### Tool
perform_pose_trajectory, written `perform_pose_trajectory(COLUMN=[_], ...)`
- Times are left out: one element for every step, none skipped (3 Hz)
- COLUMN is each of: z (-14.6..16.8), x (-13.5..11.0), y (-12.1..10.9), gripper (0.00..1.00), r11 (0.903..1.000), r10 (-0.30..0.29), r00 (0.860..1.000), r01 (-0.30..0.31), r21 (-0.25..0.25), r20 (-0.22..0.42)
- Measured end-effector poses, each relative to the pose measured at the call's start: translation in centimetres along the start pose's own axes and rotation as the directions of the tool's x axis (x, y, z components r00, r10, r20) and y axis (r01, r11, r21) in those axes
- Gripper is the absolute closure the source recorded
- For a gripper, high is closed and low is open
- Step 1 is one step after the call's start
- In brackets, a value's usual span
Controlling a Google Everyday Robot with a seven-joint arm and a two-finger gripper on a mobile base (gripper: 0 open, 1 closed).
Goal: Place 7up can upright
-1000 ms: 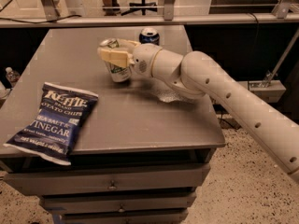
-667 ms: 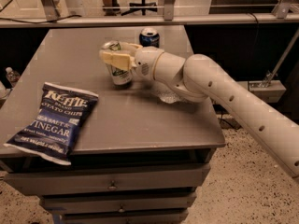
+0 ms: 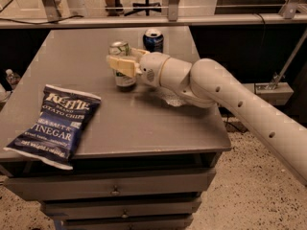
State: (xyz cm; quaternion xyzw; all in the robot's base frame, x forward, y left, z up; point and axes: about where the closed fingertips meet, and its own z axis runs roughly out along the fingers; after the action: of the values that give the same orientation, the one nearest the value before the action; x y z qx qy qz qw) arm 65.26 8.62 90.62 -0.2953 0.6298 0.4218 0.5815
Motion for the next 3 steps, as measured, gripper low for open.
perform_pose_trajectory(z=[-1.0,-1.8,-2.5], x=[0.4,0.7,0.8], y=[0.1,0.2,0.3], gripper=[0.0,0.0,0.0], r11=[1.0,0.9999,0.9998], r10=[0.006,0.01,0.009], r00=[1.0,0.999,0.999], r01=[-0.005,-0.009,-0.009], r21=[0.006,0.012,0.016], r20=[-0.021,-0.036,-0.049])
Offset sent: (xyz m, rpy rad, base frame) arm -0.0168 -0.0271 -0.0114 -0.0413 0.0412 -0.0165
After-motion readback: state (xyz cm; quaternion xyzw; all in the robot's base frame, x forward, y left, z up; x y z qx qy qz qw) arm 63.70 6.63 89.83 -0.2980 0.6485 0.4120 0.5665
